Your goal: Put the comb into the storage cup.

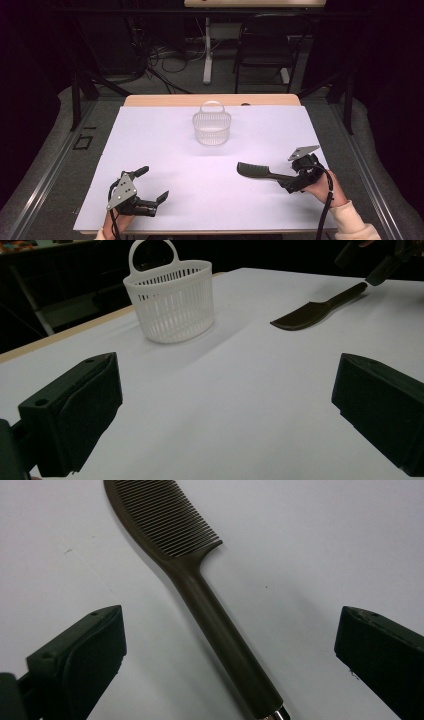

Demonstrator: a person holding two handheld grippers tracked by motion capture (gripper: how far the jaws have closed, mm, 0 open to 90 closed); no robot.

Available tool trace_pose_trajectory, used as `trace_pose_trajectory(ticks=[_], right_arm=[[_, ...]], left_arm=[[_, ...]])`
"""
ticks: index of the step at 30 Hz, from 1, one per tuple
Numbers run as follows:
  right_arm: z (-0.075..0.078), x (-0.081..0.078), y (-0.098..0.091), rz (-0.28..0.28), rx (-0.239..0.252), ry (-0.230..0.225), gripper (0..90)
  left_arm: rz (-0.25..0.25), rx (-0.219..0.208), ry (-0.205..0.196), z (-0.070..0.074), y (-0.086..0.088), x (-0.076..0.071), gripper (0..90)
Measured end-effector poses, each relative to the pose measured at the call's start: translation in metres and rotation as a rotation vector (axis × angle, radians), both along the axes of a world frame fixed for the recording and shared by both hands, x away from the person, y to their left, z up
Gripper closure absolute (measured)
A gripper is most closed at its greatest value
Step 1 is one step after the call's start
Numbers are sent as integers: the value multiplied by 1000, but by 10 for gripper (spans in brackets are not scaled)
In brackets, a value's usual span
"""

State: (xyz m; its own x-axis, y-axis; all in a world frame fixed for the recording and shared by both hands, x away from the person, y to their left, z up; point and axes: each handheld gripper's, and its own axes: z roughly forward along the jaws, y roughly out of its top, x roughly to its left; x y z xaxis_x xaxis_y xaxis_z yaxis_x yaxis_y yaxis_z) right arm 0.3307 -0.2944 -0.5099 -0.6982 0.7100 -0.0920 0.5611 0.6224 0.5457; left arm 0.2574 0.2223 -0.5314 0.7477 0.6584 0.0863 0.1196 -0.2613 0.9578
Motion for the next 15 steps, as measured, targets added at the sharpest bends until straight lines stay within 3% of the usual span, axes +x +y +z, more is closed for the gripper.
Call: trace_pose_trajectory(ticks=[9, 15], right_arm=[[2, 1, 8, 67, -49, 36, 0], [2, 4, 12, 111, -52, 54, 0]], left_arm=[[-1, 3, 0, 0, 0, 0, 0], [-3, 3, 1, 0, 0, 0, 0]])
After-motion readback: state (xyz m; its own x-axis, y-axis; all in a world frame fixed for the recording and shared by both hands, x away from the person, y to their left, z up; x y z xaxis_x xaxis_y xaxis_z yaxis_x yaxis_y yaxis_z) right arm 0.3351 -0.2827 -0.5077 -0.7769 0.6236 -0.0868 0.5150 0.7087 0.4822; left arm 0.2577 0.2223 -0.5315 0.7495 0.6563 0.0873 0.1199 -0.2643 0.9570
